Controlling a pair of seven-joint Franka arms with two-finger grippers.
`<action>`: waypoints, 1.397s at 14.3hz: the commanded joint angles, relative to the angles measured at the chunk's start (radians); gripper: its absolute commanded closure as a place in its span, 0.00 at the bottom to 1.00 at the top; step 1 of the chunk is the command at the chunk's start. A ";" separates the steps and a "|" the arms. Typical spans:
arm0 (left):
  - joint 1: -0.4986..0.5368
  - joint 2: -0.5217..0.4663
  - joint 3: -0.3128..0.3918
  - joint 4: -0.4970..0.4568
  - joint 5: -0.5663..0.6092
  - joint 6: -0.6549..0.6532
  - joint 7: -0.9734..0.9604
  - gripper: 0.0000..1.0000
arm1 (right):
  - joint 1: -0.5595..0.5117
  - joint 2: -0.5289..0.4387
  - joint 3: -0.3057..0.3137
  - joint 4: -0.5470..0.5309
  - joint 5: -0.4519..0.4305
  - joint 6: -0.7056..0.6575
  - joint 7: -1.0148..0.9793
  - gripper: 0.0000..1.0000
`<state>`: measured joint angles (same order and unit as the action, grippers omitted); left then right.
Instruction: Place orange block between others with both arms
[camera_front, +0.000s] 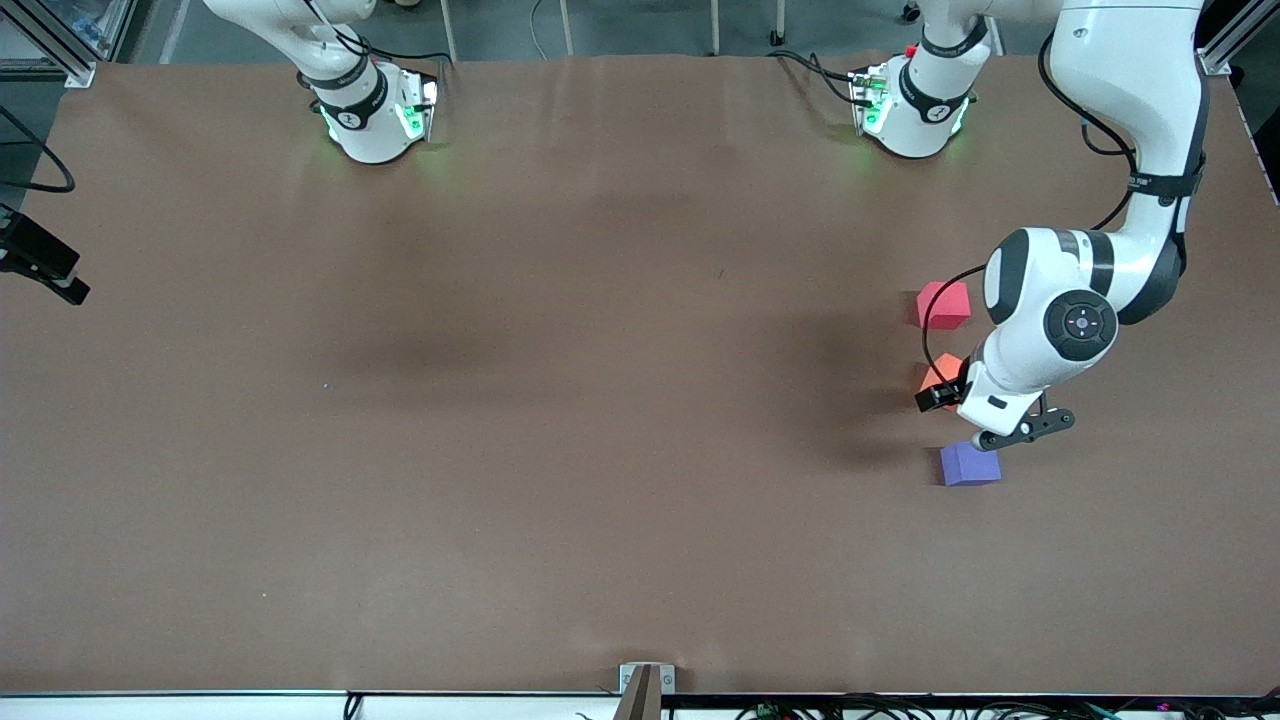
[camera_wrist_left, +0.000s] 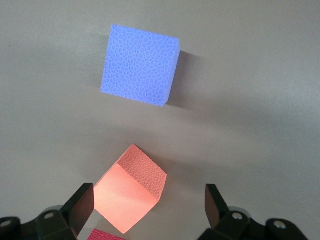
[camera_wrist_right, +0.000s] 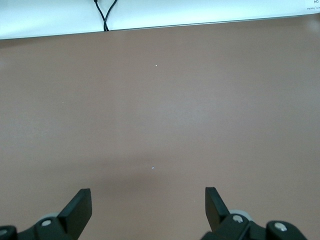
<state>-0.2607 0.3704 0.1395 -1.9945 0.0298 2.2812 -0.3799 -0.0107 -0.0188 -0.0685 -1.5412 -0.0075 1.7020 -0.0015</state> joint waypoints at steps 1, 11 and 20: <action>0.005 -0.074 -0.001 0.002 -0.016 -0.037 0.085 0.00 | -0.014 -0.004 0.012 0.000 0.004 -0.005 -0.009 0.00; 0.015 -0.173 -0.009 0.371 -0.005 -0.352 0.178 0.00 | -0.012 -0.003 0.012 0.000 0.006 0.005 -0.006 0.00; 0.072 -0.289 -0.018 0.488 -0.019 -0.491 0.332 0.00 | -0.020 -0.001 0.010 0.018 0.014 0.011 -0.005 0.00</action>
<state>-0.2141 0.1111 0.1321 -1.5191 0.0298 1.8180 -0.0685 -0.0140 -0.0168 -0.0687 -1.5297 -0.0075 1.7137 -0.0014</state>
